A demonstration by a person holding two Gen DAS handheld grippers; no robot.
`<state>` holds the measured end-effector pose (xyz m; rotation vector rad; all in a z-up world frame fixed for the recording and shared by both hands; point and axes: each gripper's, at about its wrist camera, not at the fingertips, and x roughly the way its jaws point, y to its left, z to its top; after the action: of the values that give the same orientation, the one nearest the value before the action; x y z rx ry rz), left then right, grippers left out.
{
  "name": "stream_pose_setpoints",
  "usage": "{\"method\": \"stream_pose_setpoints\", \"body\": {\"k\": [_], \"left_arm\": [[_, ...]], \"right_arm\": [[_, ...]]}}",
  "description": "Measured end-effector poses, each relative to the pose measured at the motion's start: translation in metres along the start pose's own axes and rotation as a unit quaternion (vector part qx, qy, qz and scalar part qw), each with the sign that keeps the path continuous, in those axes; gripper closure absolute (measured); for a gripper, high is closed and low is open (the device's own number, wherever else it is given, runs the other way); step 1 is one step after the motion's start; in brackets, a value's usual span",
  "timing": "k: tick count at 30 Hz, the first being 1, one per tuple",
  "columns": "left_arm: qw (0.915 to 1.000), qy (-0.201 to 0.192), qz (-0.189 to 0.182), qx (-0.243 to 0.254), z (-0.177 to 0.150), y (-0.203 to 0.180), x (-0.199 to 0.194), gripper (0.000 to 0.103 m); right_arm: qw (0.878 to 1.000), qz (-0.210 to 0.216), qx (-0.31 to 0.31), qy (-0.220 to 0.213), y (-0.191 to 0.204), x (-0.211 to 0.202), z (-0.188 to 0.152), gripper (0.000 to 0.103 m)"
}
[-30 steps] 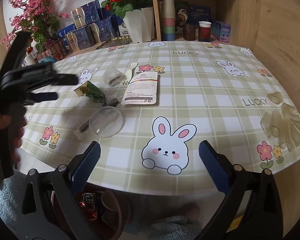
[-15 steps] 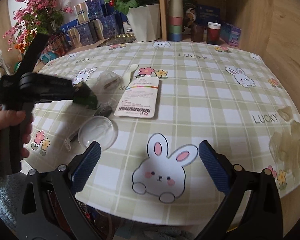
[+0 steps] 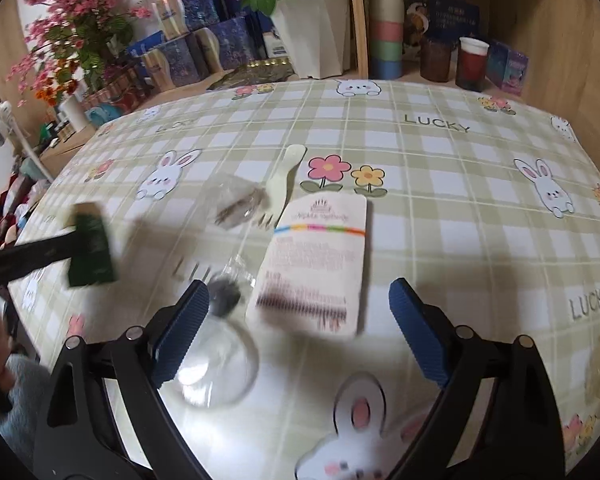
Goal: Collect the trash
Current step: 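Grasp the gold-green snack wrapper with the left gripper and lift it, then grasp the white Happy infinity candle packet with the right gripper while the left holds the wrapper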
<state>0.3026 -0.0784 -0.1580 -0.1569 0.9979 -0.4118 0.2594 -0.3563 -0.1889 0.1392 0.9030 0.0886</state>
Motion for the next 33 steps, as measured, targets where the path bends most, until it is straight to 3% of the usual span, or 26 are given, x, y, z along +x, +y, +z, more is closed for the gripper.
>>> {"method": "stream_pose_setpoints", "body": {"k": [5, 9, 11, 13, 20, 33], "left_arm": [[0.9998, -0.016, 0.005, -0.011, -0.005, 0.016, -0.021, 0.093], [0.9996, -0.022, 0.008, -0.016, -0.011, 0.026, -0.032, 0.093], [0.9995, -0.026, 0.008, -0.017, -0.014, 0.03, -0.038, 0.093], [0.9994, -0.028, 0.007, -0.018, -0.018, 0.032, -0.043, 0.093], [0.9993, -0.034, 0.003, -0.016, -0.033, 0.036, -0.061, 0.093], [0.9993, -0.034, -0.009, -0.015, -0.074, 0.035, -0.098, 0.093]], "right_arm": [[0.999, -0.024, 0.028, 0.029, 0.001, 0.032, 0.015, 0.02], [0.998, -0.051, 0.014, 0.046, 0.01, 0.046, 0.019, 0.021], [0.996, -0.075, 0.003, 0.049, 0.013, 0.05, 0.019, 0.031], [0.995, -0.085, -0.007, 0.044, 0.015, 0.051, 0.017, 0.032], [0.997, -0.073, 0.01, 0.015, 0.014, 0.028, 0.009, 0.036], [0.997, -0.001, 0.061, -0.055, 0.04, -0.057, -0.033, 0.036]]}}
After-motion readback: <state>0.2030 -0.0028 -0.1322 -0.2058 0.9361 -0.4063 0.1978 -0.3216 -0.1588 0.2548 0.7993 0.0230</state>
